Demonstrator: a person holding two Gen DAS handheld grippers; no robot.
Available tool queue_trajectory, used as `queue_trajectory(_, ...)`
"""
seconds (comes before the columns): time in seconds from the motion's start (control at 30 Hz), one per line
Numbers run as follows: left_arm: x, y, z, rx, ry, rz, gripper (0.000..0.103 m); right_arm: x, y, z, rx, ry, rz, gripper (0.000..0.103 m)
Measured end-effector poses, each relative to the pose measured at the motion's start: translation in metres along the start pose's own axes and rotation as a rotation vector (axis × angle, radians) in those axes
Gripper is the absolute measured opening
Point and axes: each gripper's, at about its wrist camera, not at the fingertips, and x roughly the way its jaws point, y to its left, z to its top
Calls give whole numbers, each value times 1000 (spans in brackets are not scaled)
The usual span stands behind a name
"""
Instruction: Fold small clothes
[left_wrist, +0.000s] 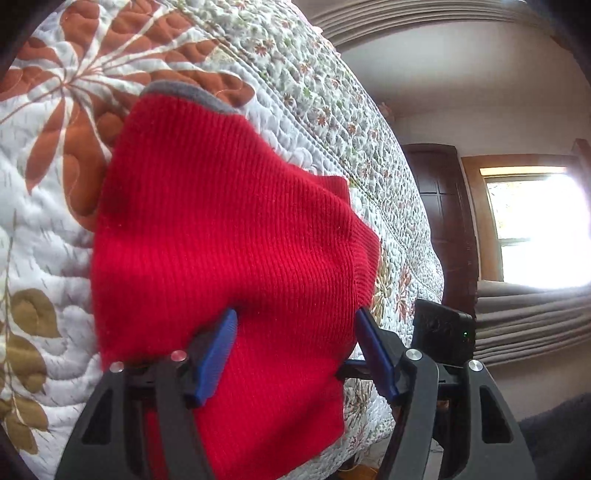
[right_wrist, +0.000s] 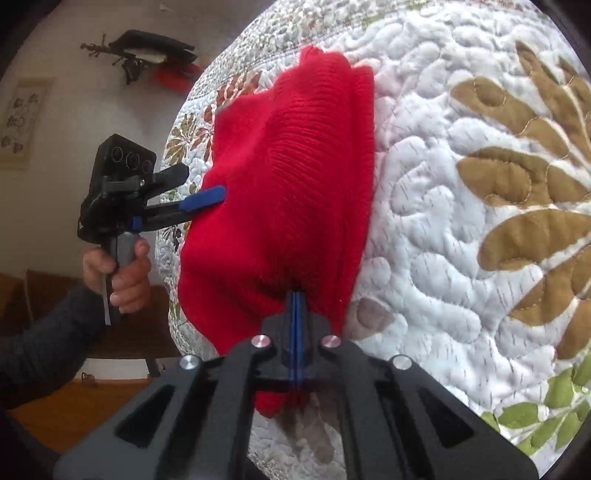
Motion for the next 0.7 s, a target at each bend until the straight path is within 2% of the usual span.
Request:
queue_trajectory(0.07, -17, -11, -12, 10, -31, -30, 68, -17, 6, -9, 35, -28, 5, 10)
queue_trajectory(0.13, -31, -18, -31, 17, -48, -27, 69, -28, 6, -25, 95, -41, 1, 18)
queue_trajectory(0.27, -46, -19, -67, -15, -46, -17, 69, -20, -2, -62, 243, -20, 43, 30)
queue_trajectory(0.37, -41, -13, -85, -48, -17, -10, 69, -1, -1, -71, 287, 6, 73, 30)
queue_trajectory(0.4, -38, -12, -89, -45, -7, 1, 69, 4, -1, -70, 286, 18, 64, 28)
queue_trajectory(0.43, -35, -12, -92, -42, 6, 14, 69, 7, 0, -70, 274, 20, 45, 7)
queue_trajectory(0.5, -32, -10, -100, -46, 32, 28, 69, 4, -4, -65, 254, 15, -64, 5)
queue_trajectory(0.53, -33, -10, -105, -44, 39, 28, 69, 2, -10, -66, 275, 4, -82, 5)
queue_trajectory(0.63, -46, -12, -118, -44, 35, 11, 70, -10, -11, -68, 288, -17, -75, 6)
queue_trajectory(0.7, -56, -9, -125, -55, 29, -1, 70, -19, 0, -70, 266, -25, -50, 12)
